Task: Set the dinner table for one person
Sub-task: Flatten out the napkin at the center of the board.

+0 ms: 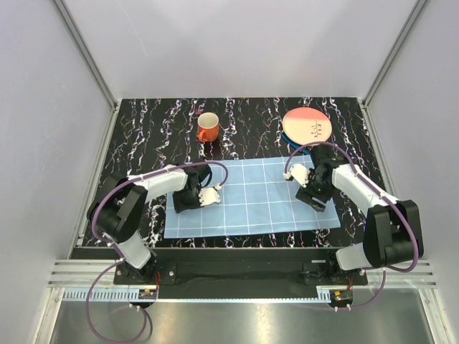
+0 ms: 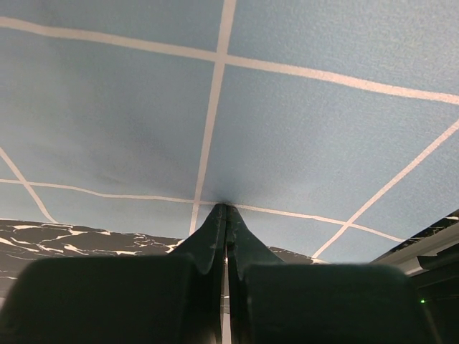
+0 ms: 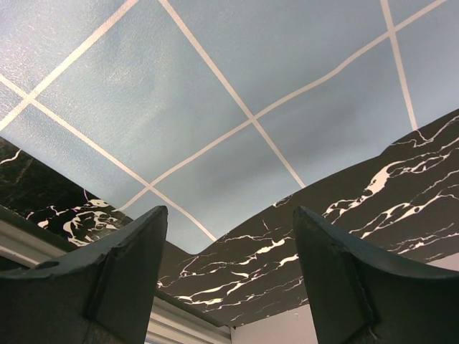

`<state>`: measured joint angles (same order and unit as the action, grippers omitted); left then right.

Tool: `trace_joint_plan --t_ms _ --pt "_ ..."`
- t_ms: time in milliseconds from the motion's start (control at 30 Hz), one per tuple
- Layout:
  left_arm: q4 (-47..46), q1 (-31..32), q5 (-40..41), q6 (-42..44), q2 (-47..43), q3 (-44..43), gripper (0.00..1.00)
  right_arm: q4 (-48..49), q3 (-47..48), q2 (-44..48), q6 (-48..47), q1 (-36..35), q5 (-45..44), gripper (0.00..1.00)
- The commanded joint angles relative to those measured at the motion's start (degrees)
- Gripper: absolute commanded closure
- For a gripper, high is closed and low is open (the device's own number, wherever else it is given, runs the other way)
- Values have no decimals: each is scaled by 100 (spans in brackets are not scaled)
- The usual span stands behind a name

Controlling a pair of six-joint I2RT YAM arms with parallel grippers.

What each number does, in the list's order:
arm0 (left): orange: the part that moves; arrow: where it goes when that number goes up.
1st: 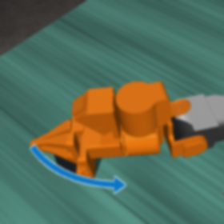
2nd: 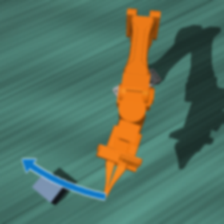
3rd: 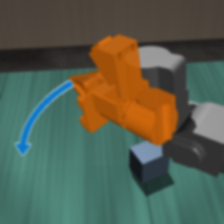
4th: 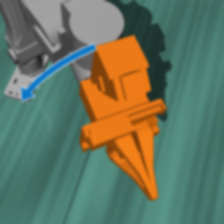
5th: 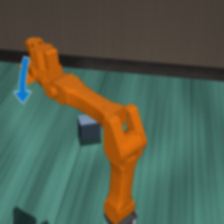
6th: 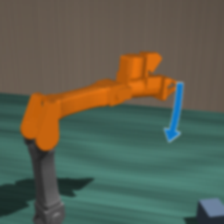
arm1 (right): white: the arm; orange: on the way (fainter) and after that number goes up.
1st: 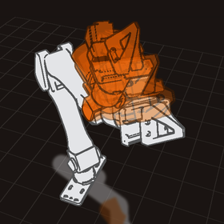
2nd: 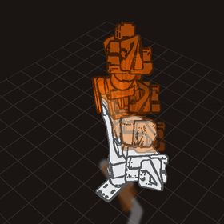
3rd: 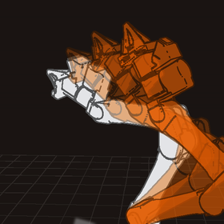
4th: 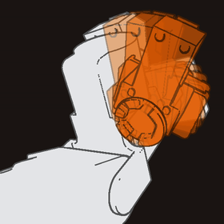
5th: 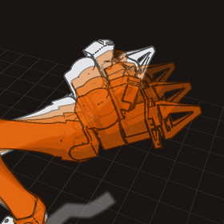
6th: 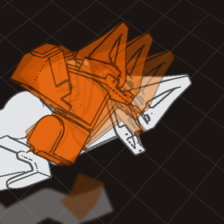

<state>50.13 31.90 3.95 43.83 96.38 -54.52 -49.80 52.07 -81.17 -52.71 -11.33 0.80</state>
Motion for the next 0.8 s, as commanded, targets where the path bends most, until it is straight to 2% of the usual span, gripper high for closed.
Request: trace_joint_plan --t_ms 0,400,767 --pt "-811 -52 282 -42 250 47 100 -12 154 -57 120 26 131 22" --pt "-1470 -52 941 -235 285 -23 100 32 136 -119 94 26 131 22" --pt "-1515 -52 1003 -226 259 -24 100 58 136 -154 94 26 105 21"
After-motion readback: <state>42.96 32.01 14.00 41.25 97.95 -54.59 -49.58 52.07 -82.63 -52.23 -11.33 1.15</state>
